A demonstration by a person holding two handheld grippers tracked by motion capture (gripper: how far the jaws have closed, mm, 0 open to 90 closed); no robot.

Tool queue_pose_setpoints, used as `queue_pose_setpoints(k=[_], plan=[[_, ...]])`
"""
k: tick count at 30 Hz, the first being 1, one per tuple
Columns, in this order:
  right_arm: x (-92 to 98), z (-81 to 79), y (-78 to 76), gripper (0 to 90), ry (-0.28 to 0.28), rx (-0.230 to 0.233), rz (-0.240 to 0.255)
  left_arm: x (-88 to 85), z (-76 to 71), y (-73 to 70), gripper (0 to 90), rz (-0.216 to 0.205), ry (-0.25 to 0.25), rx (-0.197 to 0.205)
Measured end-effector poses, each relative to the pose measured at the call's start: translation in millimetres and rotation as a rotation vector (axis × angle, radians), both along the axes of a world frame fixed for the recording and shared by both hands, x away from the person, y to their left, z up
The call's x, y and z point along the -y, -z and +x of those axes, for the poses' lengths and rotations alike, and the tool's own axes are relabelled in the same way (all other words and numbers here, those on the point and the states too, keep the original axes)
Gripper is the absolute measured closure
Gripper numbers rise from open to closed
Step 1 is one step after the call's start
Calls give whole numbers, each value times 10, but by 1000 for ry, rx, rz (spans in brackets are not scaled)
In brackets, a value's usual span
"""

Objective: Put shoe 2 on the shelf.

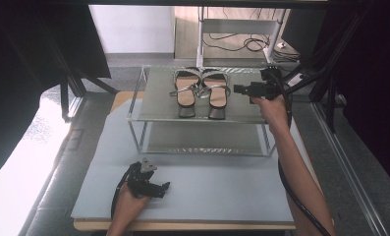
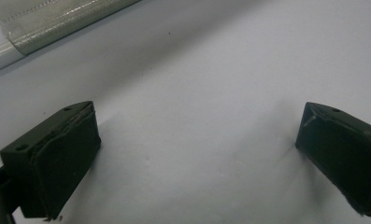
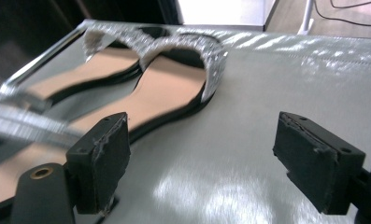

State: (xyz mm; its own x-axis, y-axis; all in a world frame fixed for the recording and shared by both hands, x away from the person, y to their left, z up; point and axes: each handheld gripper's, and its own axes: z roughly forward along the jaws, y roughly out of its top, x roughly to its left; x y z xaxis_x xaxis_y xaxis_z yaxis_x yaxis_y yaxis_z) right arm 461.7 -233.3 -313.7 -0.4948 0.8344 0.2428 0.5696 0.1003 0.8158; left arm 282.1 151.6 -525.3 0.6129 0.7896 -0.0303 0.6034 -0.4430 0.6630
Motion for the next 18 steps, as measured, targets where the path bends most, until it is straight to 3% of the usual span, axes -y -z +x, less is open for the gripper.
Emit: queue_pose_setpoints(k=[8, 12, 18], plan=[[-3, -320, 16, 135, -88, 48, -97, 1, 0, -2, 0, 0, 0, -2], [13, -475, 37, 114, -129, 54, -81, 2, -1, -2, 0, 0, -2, -2], [89, -683, 89, 88, -180, 45, 14, 2, -1, -2, 0, 0, 0, -3]])
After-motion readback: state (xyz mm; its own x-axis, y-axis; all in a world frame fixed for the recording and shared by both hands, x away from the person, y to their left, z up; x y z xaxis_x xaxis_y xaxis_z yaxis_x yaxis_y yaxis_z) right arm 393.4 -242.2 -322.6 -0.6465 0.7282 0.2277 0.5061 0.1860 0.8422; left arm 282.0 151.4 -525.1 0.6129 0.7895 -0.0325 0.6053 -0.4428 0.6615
